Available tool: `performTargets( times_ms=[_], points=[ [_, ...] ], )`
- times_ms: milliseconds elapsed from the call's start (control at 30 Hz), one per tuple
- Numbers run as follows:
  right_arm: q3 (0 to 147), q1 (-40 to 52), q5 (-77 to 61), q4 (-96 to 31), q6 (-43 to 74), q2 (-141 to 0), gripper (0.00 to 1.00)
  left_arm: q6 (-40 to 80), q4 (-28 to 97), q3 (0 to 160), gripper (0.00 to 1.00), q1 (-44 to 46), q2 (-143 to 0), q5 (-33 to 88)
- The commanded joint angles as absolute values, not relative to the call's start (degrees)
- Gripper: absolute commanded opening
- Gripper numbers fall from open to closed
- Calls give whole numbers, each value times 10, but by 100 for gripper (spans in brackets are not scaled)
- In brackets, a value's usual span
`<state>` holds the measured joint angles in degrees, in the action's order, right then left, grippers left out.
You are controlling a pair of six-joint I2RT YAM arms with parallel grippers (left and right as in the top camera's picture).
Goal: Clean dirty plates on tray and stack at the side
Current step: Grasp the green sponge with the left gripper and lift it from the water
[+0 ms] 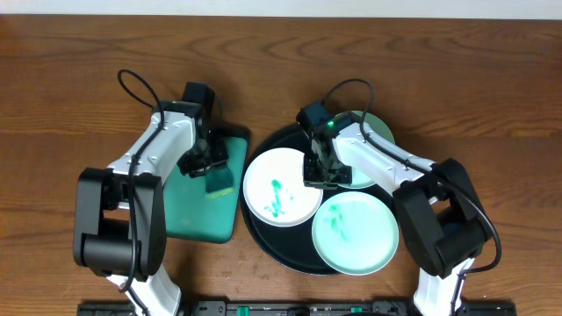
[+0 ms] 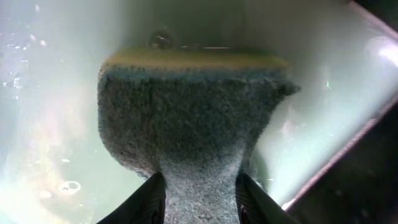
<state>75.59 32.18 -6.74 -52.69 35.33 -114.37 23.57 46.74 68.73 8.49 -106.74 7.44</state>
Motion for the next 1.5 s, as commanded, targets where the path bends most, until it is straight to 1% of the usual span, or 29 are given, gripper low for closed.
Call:
performTargets(
  times_ms=[0,100,133,233,267,400,500,633,800,933,1033,1167,1467],
  points=[
    [759,335,-73,-508,357,-1168,1,239,465,665,39,86,-1073,53],
    [759,335,-74,-508,357,-1168,1,239,450,648,39,86,-1073,53],
    [759,335,-74,-509,357,-1168,1,239,442,640,37,86,-1073,53],
    [759,335,-73,-512,357,-1168,1,239,437,639,19,86,-1072,53],
    [759,335,-73,-512,357,-1168,1,239,438,640,8,86,-1070,53],
    [759,335,-73,-512,357,-1168,1,227,443,648,7,87,-1050,55],
    [759,335,-73,-512,357,-1168,1,221,447,648,7,87,-1008,51],
    [759,335,-73,-511,357,-1168,1,216,451,648,7,89,-908,3],
    [759,335,-73,-507,357,-1168,1,178,459,648,7,90,-761,-12],
    [759,335,-73,-503,355,-1168,1,145,450,648,7,90,-656,-60],
    [759,335,-73,-503,355,-1168,1,121,442,648,7,90,-607,-85],
    [759,335,-73,-501,355,-1168,1,107,431,648,7,90,-563,-87],
    [759,335,-73,-501,355,-1168,1,101,423,648,7,90,-559,-87]
  ],
)
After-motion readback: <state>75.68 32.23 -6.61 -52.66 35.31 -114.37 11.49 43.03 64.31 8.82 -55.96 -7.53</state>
